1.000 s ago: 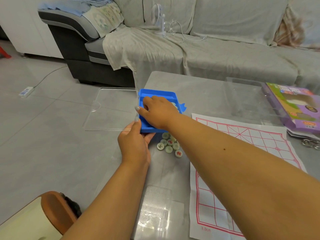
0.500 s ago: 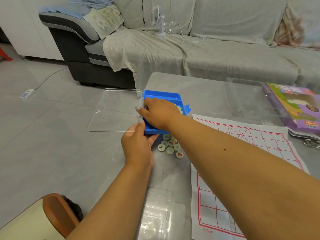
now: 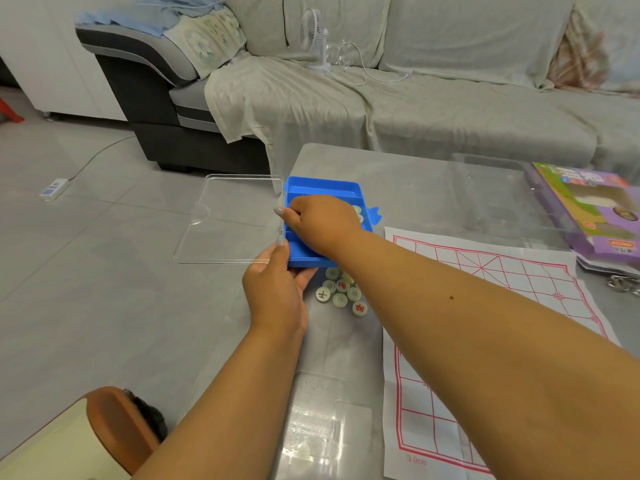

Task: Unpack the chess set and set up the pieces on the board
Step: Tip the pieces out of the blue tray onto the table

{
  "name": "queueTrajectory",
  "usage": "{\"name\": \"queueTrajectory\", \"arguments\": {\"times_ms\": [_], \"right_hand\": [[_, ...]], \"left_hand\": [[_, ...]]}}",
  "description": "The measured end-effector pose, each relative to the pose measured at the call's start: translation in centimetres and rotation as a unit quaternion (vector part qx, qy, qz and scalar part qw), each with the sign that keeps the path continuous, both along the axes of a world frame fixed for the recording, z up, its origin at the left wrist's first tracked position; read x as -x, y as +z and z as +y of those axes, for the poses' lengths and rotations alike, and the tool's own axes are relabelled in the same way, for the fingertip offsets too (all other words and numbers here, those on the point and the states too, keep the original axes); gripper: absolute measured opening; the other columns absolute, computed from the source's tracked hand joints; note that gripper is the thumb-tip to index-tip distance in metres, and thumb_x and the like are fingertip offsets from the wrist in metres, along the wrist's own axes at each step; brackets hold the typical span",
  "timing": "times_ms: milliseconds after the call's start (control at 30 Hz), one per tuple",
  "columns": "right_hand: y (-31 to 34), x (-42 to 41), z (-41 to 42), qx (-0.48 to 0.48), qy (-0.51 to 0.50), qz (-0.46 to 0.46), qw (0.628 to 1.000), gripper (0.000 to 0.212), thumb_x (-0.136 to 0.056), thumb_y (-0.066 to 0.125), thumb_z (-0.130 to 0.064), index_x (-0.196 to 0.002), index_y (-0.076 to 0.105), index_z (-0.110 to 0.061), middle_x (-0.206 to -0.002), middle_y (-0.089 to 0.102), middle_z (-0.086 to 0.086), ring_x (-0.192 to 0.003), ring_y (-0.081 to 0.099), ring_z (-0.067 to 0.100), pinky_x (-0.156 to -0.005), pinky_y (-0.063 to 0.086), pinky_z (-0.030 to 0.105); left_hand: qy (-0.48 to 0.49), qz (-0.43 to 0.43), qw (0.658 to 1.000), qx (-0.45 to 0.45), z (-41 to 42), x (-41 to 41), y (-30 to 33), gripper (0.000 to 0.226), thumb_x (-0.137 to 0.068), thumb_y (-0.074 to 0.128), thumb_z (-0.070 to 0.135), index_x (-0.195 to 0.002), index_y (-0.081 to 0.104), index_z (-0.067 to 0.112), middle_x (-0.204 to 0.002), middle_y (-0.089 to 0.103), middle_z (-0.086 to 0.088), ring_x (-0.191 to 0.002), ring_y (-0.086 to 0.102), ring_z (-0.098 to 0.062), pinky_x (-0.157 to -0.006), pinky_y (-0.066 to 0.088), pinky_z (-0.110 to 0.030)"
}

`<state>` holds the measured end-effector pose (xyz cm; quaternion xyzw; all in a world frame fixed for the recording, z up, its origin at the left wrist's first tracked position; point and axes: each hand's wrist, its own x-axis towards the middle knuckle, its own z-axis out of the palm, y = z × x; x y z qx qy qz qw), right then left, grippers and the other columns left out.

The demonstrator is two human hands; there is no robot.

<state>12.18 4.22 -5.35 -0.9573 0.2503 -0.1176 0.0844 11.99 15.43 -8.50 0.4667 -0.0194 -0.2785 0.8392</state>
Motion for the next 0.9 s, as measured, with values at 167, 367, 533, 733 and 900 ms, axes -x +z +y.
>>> {"name": "queueTrajectory", "arguments": {"times_ms": [167, 367, 533, 733, 900], "right_hand": [[0.3, 0.5, -0.1, -0.073, -0.041, -0.196, 0.977, 0.047, -0.096, 0.045, -0.040, -0.057, 0.027, -0.021, -0.054, 0.033, -0.005, -0.051, 0.032, 0.010, -0.054, 0.026, 0.028], [2.0, 3.2, 1.2, -0.051, -0.060, -0.359, 0.930, 0.043, -0.096, 0.046, -0.033, -0.059, 0.026, -0.024, -0.054, 0.029, -0.008, -0.051, 0.030, 0.009, -0.051, 0.026, 0.021], [-1.8, 6.8, 2.0, -0.096, -0.148, -0.303, 0.937, 0.042, -0.099, 0.038, -0.034, -0.060, 0.029, -0.022, -0.058, 0.032, -0.007, -0.054, 0.030, 0.009, -0.052, 0.025, 0.023], [-5.3, 7.4, 0.6, -0.193, -0.195, -0.139, 0.951, 0.046, -0.099, 0.034, -0.040, -0.060, 0.042, -0.018, -0.079, 0.046, 0.004, -0.070, 0.046, 0.017, -0.064, 0.032, 0.028], [-5.5, 7.2, 0.4, -0.173, -0.174, -0.115, 0.962, 0.040, -0.098, 0.035, -0.043, -0.067, 0.043, -0.019, -0.072, 0.046, 0.001, -0.066, 0.044, 0.015, -0.058, 0.031, 0.027]], "left_hand": [[0.016, -0.016, 1.000, -0.005, -0.2, -0.3, -0.1, 0.020, -0.098, 0.048, 0.011, -0.095, 0.065, 0.001, -0.089, 0.070, -0.012, -0.087, 0.071, -0.022, -0.078, 0.058, -0.037], [0.068, 0.000, 0.997, -0.034, -0.3, -1.4, -0.9, 0.019, -0.098, 0.049, 0.016, -0.097, 0.065, 0.007, -0.099, 0.070, -0.011, -0.094, 0.070, -0.021, -0.077, 0.058, -0.035], [0.124, 0.039, 0.991, -0.029, -0.3, -2.5, -1.2, 0.017, -0.098, 0.049, 0.015, -0.101, 0.063, 0.006, -0.105, 0.065, -0.012, -0.102, 0.065, -0.024, -0.079, 0.058, -0.038], [0.120, 0.043, 0.991, -0.032, -0.3, -2.5, -1.4, 0.017, -0.097, 0.049, 0.014, -0.104, 0.063, 0.007, -0.109, 0.065, -0.013, -0.106, 0.064, -0.024, -0.078, 0.059, -0.036], [0.116, 0.048, 0.992, -0.032, -0.3, -2.6, -1.5, 0.020, -0.098, 0.050, 0.017, -0.109, 0.062, 0.006, -0.113, 0.065, -0.014, -0.104, 0.065, -0.024, -0.077, 0.059, -0.034]]}}
